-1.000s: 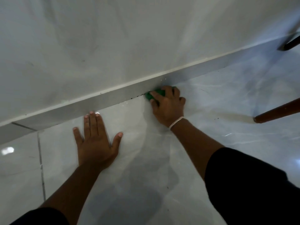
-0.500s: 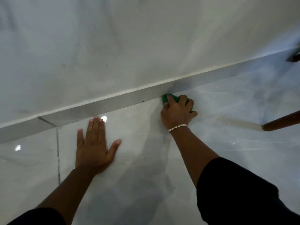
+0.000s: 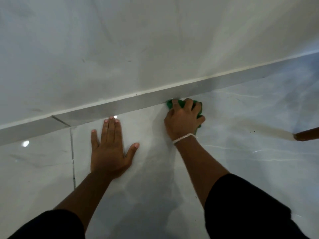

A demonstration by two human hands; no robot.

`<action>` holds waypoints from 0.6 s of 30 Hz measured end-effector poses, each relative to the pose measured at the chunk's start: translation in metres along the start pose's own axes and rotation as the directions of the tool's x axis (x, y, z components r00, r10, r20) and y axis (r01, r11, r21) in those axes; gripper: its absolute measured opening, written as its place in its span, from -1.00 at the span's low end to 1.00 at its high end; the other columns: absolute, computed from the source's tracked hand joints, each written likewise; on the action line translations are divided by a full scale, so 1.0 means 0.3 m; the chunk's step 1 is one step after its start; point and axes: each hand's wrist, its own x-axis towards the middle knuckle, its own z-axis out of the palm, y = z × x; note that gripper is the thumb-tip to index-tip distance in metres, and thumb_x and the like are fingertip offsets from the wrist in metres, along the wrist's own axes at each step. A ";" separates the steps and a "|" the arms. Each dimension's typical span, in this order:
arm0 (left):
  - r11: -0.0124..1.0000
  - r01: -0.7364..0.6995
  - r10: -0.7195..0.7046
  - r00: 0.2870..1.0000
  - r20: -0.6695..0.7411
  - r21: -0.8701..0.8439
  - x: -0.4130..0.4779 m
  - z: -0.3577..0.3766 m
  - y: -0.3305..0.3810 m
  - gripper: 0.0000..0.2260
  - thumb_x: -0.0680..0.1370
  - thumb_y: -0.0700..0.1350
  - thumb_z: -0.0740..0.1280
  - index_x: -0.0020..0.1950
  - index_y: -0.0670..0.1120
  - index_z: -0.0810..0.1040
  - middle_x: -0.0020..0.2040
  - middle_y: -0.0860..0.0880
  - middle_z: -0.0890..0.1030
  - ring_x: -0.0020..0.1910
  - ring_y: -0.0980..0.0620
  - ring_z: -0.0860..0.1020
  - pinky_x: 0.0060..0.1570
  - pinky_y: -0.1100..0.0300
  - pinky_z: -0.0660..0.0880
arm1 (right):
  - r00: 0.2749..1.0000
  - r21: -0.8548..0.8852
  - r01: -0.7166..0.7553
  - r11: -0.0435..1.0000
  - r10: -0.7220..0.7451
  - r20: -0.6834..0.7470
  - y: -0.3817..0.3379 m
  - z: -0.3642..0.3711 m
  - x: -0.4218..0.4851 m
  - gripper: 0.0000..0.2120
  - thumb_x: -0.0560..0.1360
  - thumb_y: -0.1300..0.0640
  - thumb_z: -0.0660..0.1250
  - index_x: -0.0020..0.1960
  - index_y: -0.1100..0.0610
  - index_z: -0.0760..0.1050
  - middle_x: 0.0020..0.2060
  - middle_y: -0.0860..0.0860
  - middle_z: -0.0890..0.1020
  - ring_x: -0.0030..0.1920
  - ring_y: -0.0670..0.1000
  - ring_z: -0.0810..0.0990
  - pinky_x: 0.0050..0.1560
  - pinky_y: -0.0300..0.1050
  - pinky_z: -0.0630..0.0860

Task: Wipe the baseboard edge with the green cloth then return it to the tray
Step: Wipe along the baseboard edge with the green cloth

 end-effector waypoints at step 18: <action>1.000 0.019 -0.019 0.999 0.030 0.020 0.008 -0.002 -0.002 -0.12 0.49 0.42 -0.10 0.61 -0.15 -0.12 0.64 -0.13 -0.06 0.62 -0.07 -0.11 0.55 -0.24 -0.10 | 0.907 0.207 0.420 0.883 -0.410 -0.095 -0.084 0.065 -0.122 -0.59 0.48 0.03 0.30 0.24 0.24 0.52 0.24 0.27 0.56 0.32 0.27 0.46 0.38 0.22 0.33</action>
